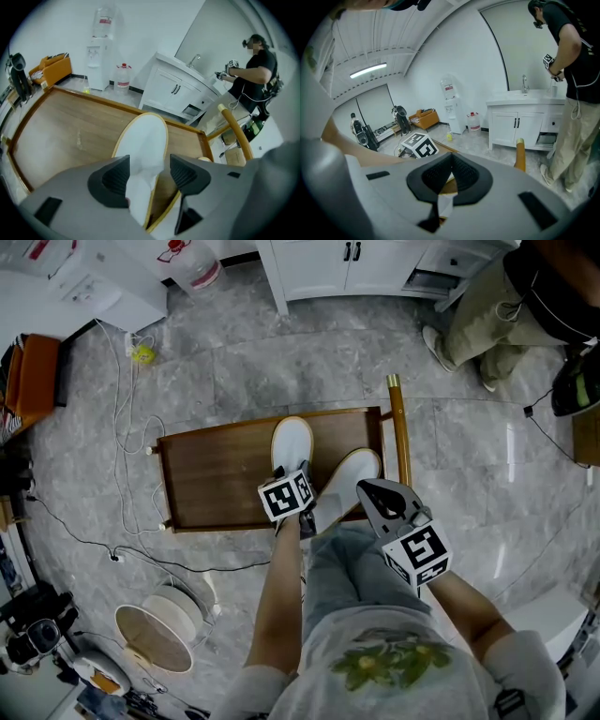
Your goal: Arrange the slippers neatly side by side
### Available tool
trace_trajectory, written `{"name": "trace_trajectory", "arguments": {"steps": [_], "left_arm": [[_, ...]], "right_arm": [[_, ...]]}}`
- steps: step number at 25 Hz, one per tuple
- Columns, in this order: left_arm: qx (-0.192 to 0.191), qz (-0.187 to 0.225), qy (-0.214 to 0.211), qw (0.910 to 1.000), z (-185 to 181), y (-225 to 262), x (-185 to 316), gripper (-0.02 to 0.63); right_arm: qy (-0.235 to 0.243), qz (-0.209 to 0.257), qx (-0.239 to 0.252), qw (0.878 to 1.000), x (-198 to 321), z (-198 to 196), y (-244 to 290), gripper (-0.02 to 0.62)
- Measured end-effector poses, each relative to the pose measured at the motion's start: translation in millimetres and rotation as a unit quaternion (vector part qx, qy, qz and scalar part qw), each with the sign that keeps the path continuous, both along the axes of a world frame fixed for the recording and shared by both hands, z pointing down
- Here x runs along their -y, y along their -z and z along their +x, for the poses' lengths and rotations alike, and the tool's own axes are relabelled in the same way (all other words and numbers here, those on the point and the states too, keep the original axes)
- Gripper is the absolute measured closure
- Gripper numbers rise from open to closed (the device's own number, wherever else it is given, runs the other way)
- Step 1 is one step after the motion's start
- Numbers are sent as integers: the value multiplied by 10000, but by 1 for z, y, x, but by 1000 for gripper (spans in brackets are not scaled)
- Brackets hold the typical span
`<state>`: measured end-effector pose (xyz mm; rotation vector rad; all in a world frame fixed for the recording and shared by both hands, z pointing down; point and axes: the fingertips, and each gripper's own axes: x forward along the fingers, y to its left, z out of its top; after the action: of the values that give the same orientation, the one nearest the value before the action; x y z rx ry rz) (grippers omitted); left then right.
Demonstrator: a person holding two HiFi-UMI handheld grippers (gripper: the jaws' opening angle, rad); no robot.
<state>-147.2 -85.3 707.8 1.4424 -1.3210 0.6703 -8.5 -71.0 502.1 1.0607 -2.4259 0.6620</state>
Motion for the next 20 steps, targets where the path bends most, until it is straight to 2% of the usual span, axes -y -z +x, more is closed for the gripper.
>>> {"name": "trace_trajectory", "arguments": {"steps": [2, 4, 6, 8, 11, 13, 15, 20], "left_arm": [[210, 271, -331, 9989, 1, 9, 2, 335], [536, 662, -792, 9932, 3, 23, 6, 331], [898, 1014, -1312, 9821, 7, 38, 7, 328], [1103, 1272, -1760, 9699, 15, 55, 4, 327], [1196, 1526, -2291, 9539, 31, 75, -9, 324], [1191, 1645, -2500, 9467, 39, 88, -21, 324], [1038, 1698, -2502, 9475, 45, 100, -34, 324], [539, 1809, -2234, 9563, 55, 125, -62, 324]], "right_arm": [[0, 35, 8, 10000, -2, 1, 2, 588], [-8, 73, 18, 10000, -3, 3, 5, 589], [-21, 100, 24, 9999, -5, 5, 7, 589], [-39, 99, 34, 9999, -7, 6, 10, 589], [-83, 92, 70, 9999, -12, 8, 13, 589], [-103, 109, 83, 9999, -16, 11, 17, 589], [-114, 117, 90, 9998, -20, 13, 20, 588], [-148, 114, 104, 9998, -33, 19, 25, 589]]}}
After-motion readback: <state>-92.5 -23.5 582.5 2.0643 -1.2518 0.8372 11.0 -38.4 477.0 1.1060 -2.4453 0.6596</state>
